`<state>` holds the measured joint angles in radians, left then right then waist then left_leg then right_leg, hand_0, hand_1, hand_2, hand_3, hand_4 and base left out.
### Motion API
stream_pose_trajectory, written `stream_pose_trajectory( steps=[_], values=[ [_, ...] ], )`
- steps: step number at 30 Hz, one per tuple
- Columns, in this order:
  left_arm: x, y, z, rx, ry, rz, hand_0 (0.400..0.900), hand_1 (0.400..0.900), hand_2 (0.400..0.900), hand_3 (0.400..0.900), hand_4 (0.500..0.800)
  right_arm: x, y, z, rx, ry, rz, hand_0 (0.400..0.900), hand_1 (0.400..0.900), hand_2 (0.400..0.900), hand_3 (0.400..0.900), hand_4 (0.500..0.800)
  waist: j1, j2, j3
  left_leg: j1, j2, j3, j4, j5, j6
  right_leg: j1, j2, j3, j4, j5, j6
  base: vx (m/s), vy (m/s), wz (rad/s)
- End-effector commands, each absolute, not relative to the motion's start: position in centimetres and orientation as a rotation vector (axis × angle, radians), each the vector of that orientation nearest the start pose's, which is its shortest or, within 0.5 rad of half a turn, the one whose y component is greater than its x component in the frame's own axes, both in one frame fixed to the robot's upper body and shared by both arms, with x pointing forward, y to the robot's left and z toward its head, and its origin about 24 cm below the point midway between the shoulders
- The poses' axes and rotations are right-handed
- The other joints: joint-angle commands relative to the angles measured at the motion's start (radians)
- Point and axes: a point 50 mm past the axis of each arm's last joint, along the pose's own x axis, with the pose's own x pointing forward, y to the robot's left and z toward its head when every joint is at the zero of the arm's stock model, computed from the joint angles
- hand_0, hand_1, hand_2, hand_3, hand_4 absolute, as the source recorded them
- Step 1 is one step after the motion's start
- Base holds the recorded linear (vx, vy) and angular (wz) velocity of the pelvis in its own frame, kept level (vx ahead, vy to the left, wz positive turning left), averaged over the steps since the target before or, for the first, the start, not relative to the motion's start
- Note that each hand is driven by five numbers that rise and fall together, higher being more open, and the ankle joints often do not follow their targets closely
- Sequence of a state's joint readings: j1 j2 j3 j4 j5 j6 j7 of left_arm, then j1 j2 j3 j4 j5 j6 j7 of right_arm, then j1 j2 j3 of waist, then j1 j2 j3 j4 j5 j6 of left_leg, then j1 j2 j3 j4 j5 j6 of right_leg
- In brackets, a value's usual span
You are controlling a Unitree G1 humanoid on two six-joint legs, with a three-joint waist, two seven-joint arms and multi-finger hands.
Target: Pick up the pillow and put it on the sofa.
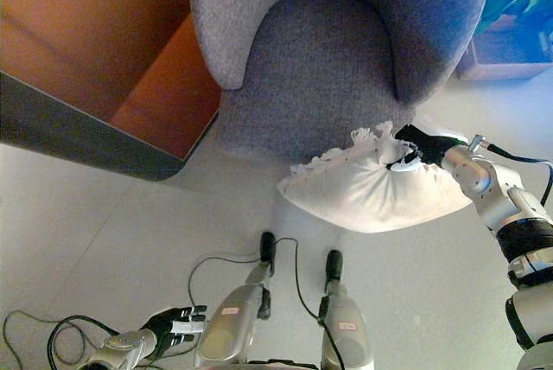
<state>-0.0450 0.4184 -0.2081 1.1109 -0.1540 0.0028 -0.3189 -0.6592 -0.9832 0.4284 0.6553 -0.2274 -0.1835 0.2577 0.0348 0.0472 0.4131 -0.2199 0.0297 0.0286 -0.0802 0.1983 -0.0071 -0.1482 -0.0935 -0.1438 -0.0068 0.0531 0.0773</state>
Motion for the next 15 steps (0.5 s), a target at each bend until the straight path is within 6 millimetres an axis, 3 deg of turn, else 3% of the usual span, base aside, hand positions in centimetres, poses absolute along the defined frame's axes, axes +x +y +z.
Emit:
stream_pose_trajectory(
  steps=[1, 9, 15],
  values=[
    [6.5, 30.1, -14.0, 0.242, 1.359, -0.121, 0.900, 0.900, 0.900, 0.900, 0.800, 34.1, -30.0, 22.7, -1.225, -0.133, 0.167, 0.400, 0.400, 0.400, 0.400, 0.500, 0.034, -0.074, -0.145, 0.094, -0.005, 0.038, -0.007, -0.141, -0.050, 0.009, -0.016, -0.017, -0.075, 0.070, 0.053, 0.08, 0.006, 0.14],
    [4.7, 30.4, -14.3, 0.268, 1.454, -0.125, 0.900, 0.900, 0.900, 0.900, 0.800, 34.6, -29.3, 24.2, -1.157, -0.099, 0.274, 0.400, 0.400, 0.400, 0.400, 0.500, 0.061, -0.119, -0.199, 0.147, -0.003, 0.024, -0.007, -0.160, -0.044, 0.076, -0.016, -0.032, -0.081, 0.064, 0.055, 0.10, 0.005, 0.07],
    [3.8, 30.7, -14.3, 0.286, 1.502, -0.125, 0.900, 0.900, 0.900, 0.900, 0.800, 35.7, -28.6, 27.5, -1.090, -0.103, 0.289, 0.400, 0.400, 0.400, 0.400, 0.500, 0.083, -0.149, -0.235, 0.186, 0.000, 0.018, -0.007, -0.170, -0.045, 0.121, -0.012, -0.035, -0.081, 0.054, 0.051, 0.10, 0.017, 0.03]
  ],
)
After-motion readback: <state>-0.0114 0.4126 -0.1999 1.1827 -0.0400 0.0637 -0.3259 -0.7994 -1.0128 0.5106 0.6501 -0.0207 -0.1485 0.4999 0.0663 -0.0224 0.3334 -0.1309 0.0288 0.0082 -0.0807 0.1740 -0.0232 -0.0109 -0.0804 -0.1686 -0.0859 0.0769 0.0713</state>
